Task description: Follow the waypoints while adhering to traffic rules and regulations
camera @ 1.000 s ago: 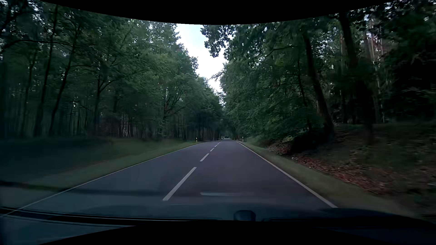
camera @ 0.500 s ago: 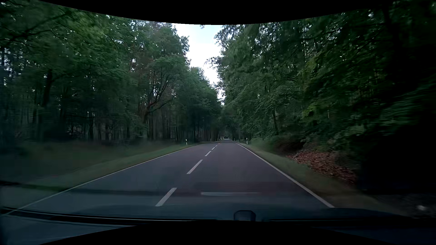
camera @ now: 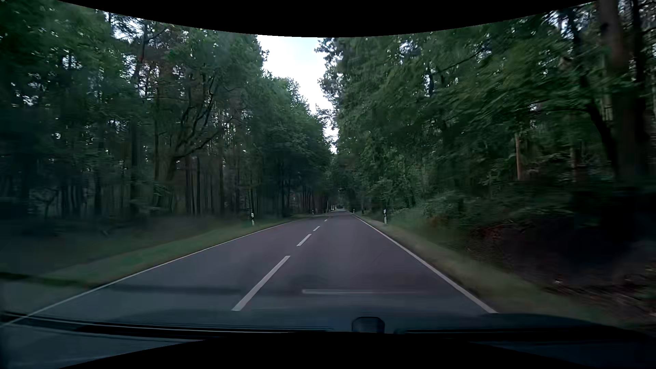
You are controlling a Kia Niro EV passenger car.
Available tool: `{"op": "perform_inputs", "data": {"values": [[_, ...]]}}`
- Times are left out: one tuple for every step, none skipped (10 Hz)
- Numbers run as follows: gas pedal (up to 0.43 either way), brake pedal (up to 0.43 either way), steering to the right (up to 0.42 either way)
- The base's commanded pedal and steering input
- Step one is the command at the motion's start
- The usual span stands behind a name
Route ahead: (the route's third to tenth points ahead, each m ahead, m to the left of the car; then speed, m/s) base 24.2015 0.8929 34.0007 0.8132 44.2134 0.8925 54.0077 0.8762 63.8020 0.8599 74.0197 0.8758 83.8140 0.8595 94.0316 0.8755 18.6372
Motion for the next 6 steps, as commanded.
{"op": "perform_inputs", "data": {"values": [[0.398, 0.000, -0.004], [0.409, 0.000, -0.003], [0.409, 0.000, -0.003], [0.409, 0.000, -0.003], [0.429, 0.000, -0.003], [0.449, 0.000, -0.003]]}}
